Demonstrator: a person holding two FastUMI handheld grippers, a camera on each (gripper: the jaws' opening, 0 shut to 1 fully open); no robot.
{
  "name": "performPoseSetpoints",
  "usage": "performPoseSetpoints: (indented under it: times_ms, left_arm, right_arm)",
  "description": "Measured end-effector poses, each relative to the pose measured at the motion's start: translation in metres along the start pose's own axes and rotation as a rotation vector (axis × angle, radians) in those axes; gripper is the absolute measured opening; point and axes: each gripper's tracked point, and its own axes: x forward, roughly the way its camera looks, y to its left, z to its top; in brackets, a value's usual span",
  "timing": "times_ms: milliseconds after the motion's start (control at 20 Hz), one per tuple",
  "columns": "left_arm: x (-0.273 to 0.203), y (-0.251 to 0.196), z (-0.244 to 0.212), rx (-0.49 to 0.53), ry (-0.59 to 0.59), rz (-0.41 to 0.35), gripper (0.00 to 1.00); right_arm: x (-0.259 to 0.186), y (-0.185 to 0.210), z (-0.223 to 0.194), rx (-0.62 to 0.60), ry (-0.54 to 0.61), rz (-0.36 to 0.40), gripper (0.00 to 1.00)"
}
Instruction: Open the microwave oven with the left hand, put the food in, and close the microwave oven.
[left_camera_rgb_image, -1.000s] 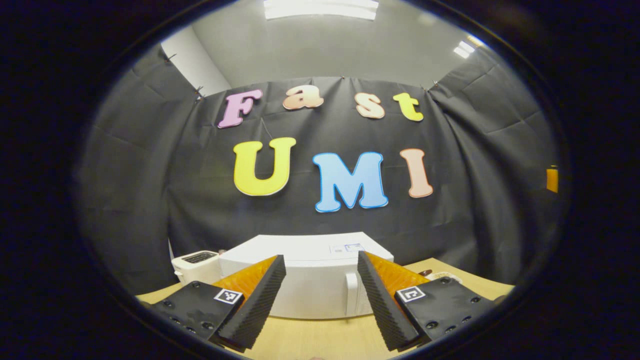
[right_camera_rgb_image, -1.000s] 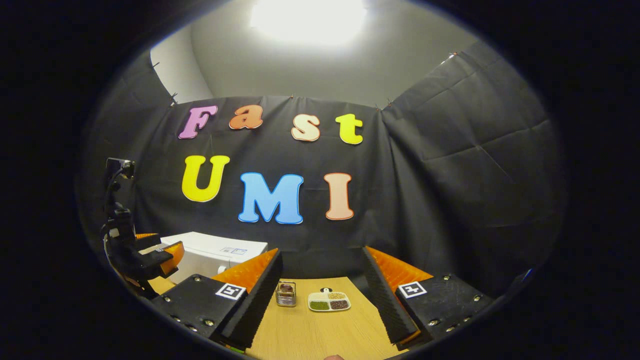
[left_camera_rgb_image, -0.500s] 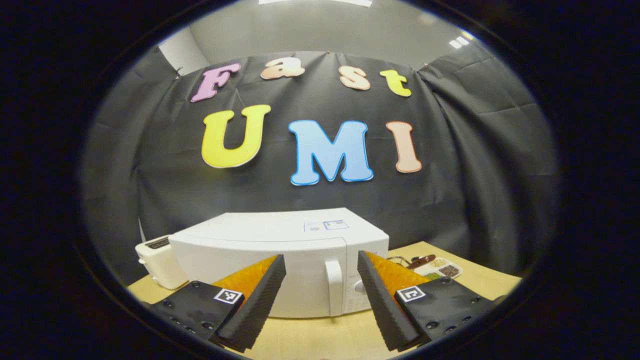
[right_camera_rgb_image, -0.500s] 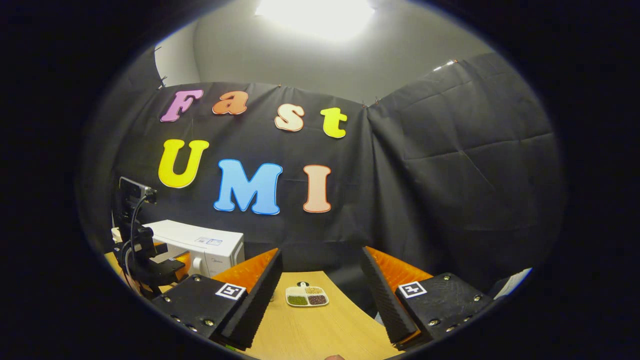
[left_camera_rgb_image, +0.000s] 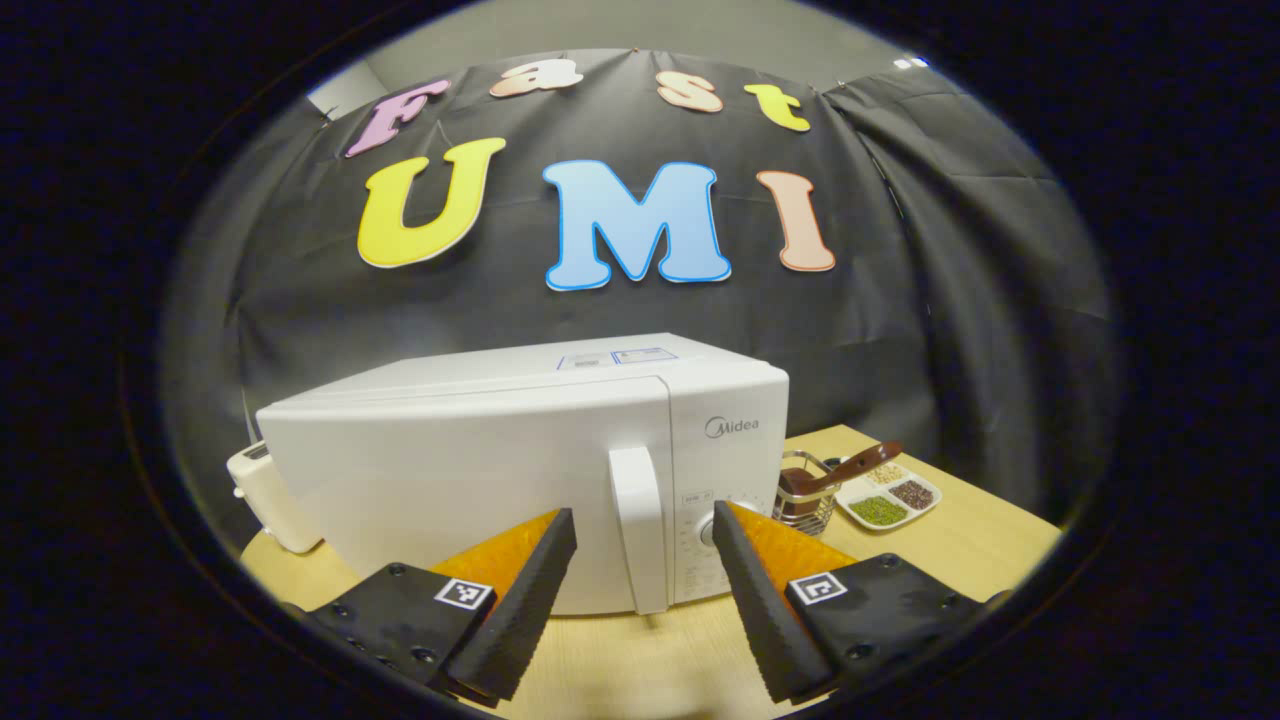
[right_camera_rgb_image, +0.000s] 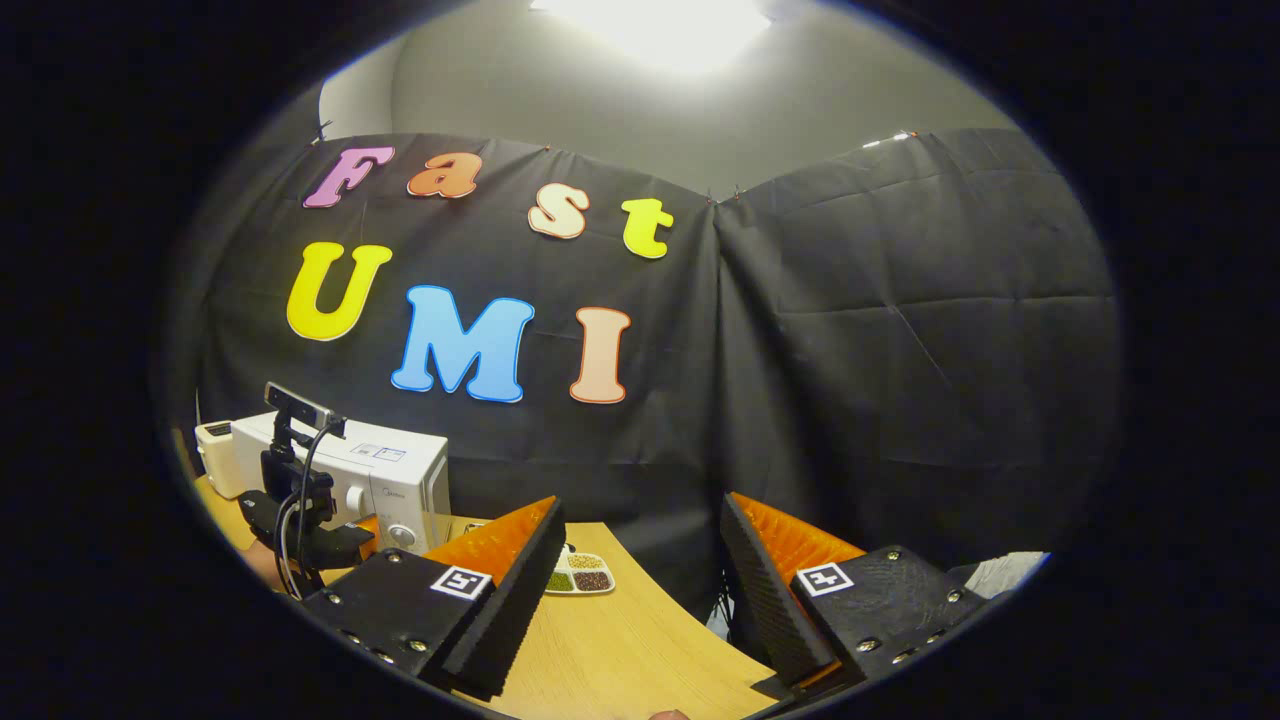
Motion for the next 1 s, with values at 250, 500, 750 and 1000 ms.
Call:
performPoseSetpoints:
  times_ms: [250,500,750,1000]
  left_arm:
    - [0.017,-0.002,-0.006,0.021,0.011,-0.005,0.67]
    - [0.018,0.005,-0.007,-0.001,0.017,0.019,0.35]
    - [0.016,0.006,-0.006,0.003,0.031,0.019,0.17]
    - [0.017,0.007,-0.006,-0.019,0.055,0.017,0.14]
  right_arm:
    - [-0.001,0.001,0.004,0.0,-0.004,-0.003,0.95]
    - [-0.004,0.002,0.001,-0.005,0.004,0.008,0.95]
    - [-0.008,-0.005,0.002,0.005,-0.001,0.009,0.95]
    - [-0.007,-0.013,0.0,0.012,-0.008,0.015,0.95]
